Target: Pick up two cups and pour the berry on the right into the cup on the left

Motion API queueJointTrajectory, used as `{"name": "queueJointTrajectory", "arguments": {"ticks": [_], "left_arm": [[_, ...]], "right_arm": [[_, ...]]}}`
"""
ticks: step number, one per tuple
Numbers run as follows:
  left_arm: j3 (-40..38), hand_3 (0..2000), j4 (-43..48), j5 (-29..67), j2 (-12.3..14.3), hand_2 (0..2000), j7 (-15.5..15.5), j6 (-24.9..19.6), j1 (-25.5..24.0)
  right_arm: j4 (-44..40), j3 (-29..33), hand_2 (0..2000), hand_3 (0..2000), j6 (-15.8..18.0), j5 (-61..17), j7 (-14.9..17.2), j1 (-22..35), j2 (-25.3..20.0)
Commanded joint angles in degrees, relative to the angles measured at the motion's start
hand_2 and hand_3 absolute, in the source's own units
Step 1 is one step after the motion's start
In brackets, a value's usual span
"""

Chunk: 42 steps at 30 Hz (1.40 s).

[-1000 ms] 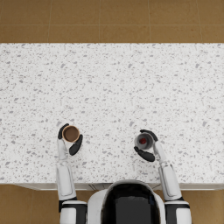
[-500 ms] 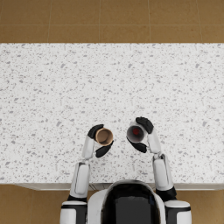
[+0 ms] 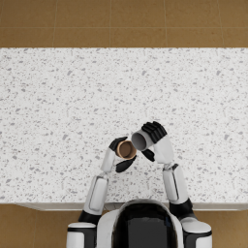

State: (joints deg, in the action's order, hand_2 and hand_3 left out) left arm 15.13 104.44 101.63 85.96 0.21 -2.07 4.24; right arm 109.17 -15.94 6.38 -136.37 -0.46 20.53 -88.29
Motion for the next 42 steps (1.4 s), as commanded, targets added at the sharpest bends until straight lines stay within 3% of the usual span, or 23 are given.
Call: {"name": "queueJointTrajectory", "arguments": {"ticks": [1, 8, 9, 10, 19, 20, 21, 29, 38, 39, 42], "left_arm": [[-0.41, 1280, -0.88, 0.00, 0.38, 2000, 0.00, -0.03, 0.69], [-0.20, 1280, -3.27, 0.00, 0.70, 2000, -0.02, -0.17, 0.93], [-0.31, 1280, -4.05, 0.00, 0.85, 2000, -0.02, -0.19, 1.20], [-0.31, 1280, -4.20, 0.00, 0.85, 2000, -0.02, -0.20, 1.13], [-0.08, 1280, -4.15, -0.01, 1.14, 2000, 0.04, -0.44, 1.25], [0.09, 1280, -4.05, -0.01, 1.22, 2000, 0.04, -0.45, 1.37], [-0.03, 1280, -4.14, -0.01, 1.37, 2000, 0.04, -0.46, 1.62], [-0.10, 1280, -4.91, -0.01, 2.04, 2000, 0.02, -0.42, 2.62], [-0.38, 1280, -5.51, -0.01, 2.67, 2000, 0.02, -0.41, 3.64], [-0.26, 1280, -5.79, -0.01, 2.31, 2000, 0.01, -0.40, 2.77], [-0.70, 1280, -5.70, -0.01, 2.77, 2000, -0.04, -0.37, 3.78]], "right_arm": [[1.11, -1.04, 2000, 1280, -0.01, -1.84, 0.00, 0.71, -0.55], [4.14, -3.02, 2000, 1280, 0.12, -14.72, -0.08, 1.34, -1.65], [4.36, -5.76, 2000, 1280, 0.14, -16.56, -0.09, 2.93, 2.34], [4.28, -4.03, 2000, 1280, 0.09, -18.38, -0.10, 1.81, -0.85], [4.79, -4.69, 2000, 1280, 0.24, -34.93, -0.12, 1.76, -1.63], [4.99, -6.44, 2000, 1280, 0.27, -36.77, -0.12, 2.83, 0.77], [5.16, -5.55, 2000, 1280, 0.30, -38.59, -0.12, 1.98, -1.17], [5.19, -6.80, 2000, 1280, 0.26, -53.26, -0.16, 1.88, -1.29], [5.50, -7.22, 2000, 1280, 0.17, -62.91, -0.15, 1.61, -1.59], [5.50, -8.32, 2000, 1280, 0.12, -63.58, -0.16, 2.41, 0.22], [5.50, -7.31, 2000, 1280, -0.05, -64.65, -0.17, 1.68, -1.44]]}}
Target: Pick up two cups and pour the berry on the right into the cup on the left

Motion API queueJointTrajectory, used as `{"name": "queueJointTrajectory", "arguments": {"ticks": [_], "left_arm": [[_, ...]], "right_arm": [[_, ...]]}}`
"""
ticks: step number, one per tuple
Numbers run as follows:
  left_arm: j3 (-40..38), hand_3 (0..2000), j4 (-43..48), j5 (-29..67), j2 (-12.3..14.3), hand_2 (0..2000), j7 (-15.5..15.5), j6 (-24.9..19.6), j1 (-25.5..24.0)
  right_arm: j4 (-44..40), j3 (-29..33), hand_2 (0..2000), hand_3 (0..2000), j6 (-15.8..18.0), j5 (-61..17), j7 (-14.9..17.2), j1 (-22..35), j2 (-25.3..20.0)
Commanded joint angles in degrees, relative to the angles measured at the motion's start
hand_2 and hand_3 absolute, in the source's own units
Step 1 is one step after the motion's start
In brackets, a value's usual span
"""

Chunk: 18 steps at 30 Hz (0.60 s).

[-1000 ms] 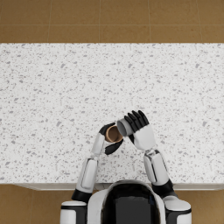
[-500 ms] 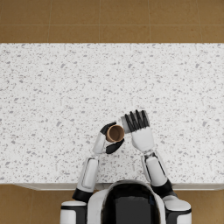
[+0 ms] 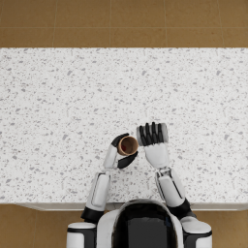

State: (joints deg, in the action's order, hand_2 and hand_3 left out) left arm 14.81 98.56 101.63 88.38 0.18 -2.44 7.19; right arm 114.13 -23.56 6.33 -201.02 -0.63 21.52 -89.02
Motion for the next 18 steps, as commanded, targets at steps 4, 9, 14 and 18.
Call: {"name": "queueJointTrajectory", "arguments": {"ticks": [4, 9, 14, 18], "left_arm": [[-0.41, 1280, 0.98, 0.00, 0.13, 2000, 0.00, -0.04, 0.14], [-0.34, 1280, 0.45, 0.00, -0.01, 2000, 0.00, -0.05, -0.32], [-0.38, 1280, 0.54, 0.00, -0.04, 2000, 0.01, 0.00, -0.40], [-0.38, 1280, 0.55, 0.00, -0.04, 2000, 0.01, 0.03, -0.42]], "right_arm": [[0.73, 1.00, 2000, 1280, 0.11, -0.45, 0.01, 0.03, -0.60], [0.19, 0.72, 2000, 1280, 0.12, -0.58, 0.00, -0.71, -0.25], [0.22, 0.83, 2000, 1280, 0.07, -0.61, 0.01, -0.80, -0.24], [0.23, 0.84, 2000, 1280, -0.06, -0.61, 0.02, -0.81, -0.23]]}}
